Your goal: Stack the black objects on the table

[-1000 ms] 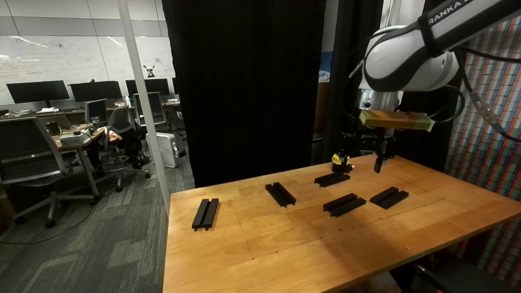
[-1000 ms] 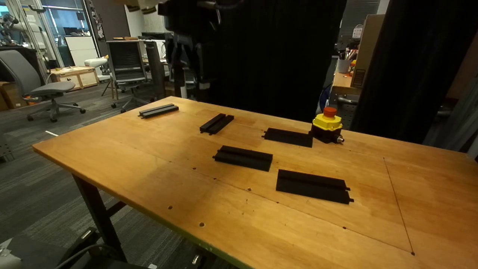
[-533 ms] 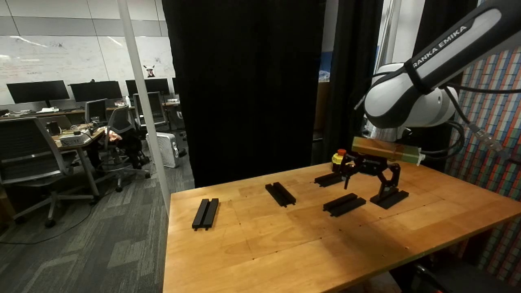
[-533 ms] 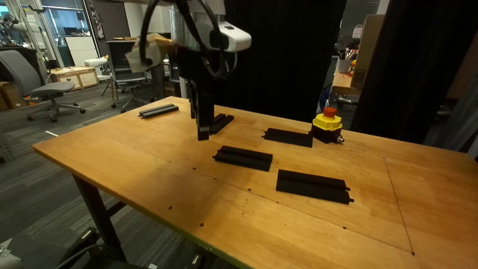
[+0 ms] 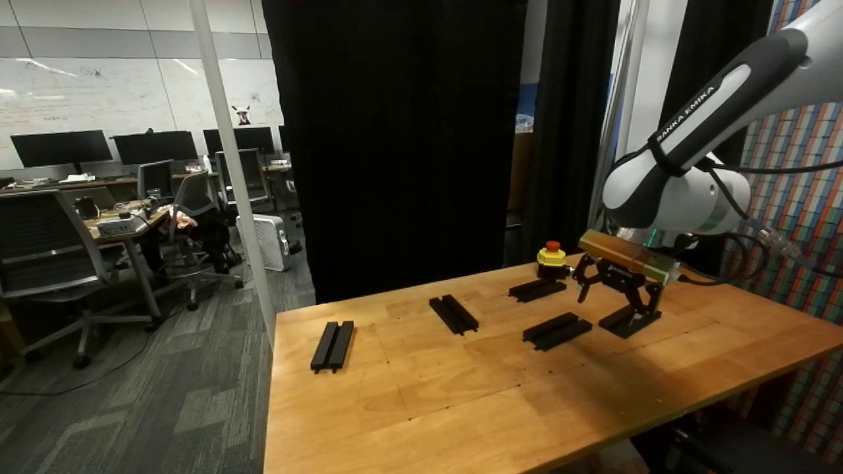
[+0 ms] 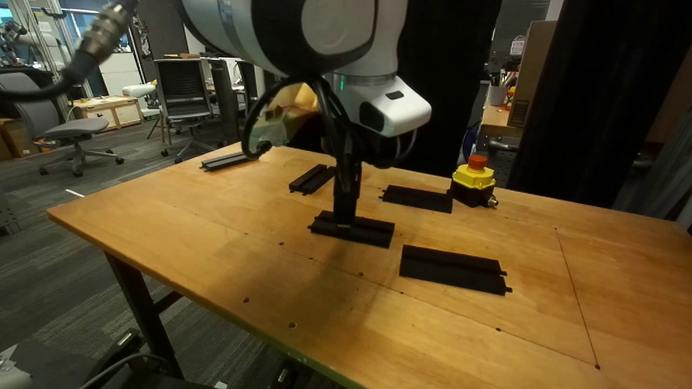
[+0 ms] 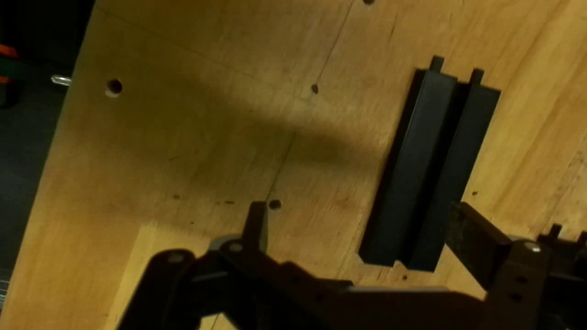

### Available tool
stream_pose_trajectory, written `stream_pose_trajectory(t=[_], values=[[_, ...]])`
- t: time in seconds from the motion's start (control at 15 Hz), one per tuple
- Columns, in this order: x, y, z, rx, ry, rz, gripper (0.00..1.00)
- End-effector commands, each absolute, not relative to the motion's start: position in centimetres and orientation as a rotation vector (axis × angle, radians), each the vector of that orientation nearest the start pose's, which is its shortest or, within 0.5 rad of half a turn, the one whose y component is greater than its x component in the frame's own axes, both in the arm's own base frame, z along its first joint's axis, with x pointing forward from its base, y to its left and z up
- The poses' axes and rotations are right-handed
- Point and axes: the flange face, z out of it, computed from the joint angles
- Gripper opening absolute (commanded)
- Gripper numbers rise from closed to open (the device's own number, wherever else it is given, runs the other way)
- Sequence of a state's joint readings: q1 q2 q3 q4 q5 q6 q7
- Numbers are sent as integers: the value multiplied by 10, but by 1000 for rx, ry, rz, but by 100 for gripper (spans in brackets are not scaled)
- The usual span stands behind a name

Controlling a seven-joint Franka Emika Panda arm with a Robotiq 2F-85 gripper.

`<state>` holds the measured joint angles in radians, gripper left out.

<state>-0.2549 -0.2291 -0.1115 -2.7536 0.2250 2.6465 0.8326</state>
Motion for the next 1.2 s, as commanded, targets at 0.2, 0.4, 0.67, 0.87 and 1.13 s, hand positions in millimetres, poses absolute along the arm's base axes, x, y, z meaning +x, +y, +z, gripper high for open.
stream_pose_trajectory(t=[0.2, 0.4, 0.67, 0.87, 1.13], values=[[375, -208, 273, -2039, 2131, -211, 100], [389, -230, 262, -2076, 2153, -176, 100], [411, -259, 252, -2112, 2179, -140, 100], [418, -277, 244, -2148, 2172, -54, 100], [419, -290, 239, -2188, 2138, 26, 100]])
